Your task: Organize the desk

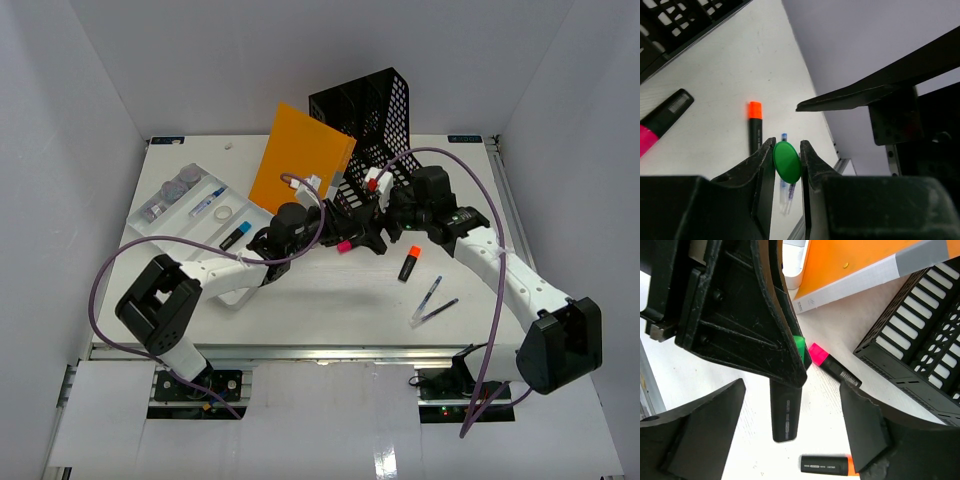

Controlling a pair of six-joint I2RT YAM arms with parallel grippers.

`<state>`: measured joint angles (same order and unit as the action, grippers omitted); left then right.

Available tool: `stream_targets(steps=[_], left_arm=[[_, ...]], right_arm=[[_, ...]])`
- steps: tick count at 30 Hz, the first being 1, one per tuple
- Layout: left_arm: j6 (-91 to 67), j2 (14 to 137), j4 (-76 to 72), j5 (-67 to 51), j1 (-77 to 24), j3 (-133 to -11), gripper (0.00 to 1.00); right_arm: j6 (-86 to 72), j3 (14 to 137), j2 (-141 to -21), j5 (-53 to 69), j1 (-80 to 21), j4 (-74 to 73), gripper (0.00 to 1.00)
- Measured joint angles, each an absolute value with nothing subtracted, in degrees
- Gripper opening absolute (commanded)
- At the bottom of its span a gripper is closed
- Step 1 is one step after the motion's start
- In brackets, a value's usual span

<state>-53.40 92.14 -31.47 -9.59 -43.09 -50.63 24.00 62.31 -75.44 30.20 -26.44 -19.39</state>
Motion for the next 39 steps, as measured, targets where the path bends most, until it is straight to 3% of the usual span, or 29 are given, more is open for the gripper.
stream_targets(steps=[10, 19, 27, 36, 39], left_arm=[[-39.19, 83.5, -11.89, -4.74, -41.32, -51.26, 0.0], [-18.64, 79.55, 15.01, 7.18, -27.23, -63.53, 0.0], [-5.65, 87.76, 26.15, 22.34, -22.73, -72.43, 0.0], [0.87, 98.7, 30.93, 28.54, -21.06, -72.55, 0.0], [1.58, 100.31, 31.78, 28.77, -21.06, -72.53, 0.49]], right_arm=[[27.8, 56.04, -69.38, 33.11, -22.99, -19.34, 0.96], [28.87, 42.66, -58.66, 42.04, -10.27, -14.39, 0.95], [28.93, 40.03, -58.19, 47.35, -6.69, -13.07, 0.94], [29.54, 39.43, -58.13, 48.6, -5.59, -12.69, 0.9], [30.28, 38.82, -58.73, 49.0, -5.58, -12.59, 0.91]])
